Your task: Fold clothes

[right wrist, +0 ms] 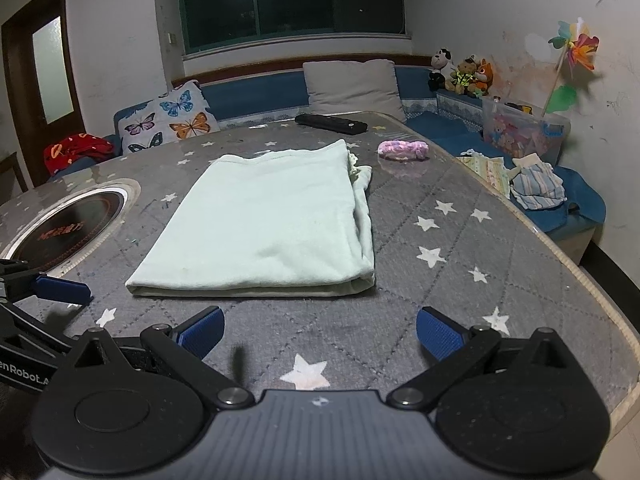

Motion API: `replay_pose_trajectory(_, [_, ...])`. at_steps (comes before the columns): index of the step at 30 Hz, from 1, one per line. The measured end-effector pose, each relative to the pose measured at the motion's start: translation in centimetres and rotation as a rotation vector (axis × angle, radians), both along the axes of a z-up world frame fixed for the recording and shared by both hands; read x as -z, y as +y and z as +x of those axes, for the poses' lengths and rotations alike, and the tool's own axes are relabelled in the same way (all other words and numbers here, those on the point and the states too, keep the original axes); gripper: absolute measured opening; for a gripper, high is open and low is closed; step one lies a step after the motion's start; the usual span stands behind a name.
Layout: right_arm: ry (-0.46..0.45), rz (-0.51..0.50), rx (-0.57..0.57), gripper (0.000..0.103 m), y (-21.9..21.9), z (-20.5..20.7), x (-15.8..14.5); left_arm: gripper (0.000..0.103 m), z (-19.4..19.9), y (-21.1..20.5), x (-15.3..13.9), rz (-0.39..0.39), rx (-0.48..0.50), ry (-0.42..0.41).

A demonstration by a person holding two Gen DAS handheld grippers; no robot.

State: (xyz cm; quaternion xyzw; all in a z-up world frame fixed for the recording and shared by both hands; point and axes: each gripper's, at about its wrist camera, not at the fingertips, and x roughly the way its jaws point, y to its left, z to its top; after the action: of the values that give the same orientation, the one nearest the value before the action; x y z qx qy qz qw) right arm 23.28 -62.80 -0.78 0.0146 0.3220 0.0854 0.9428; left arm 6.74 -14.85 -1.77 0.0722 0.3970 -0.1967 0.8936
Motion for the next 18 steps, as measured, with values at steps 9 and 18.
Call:
replay_pose_trajectory(9, [-0.002, -0.001, 0.005, 0.103, -0.2, 0.18, -0.06, 0.103, 0.4, -0.62, -0.19, 0.016, -0.005, 0.014])
replay_pose_trajectory(18, [0.001, -0.006, 0.002, 0.103, -0.1, 0.5, -0.25, 0.103, 0.73, -0.96, -0.46, 0.041, -0.021, 0.024])
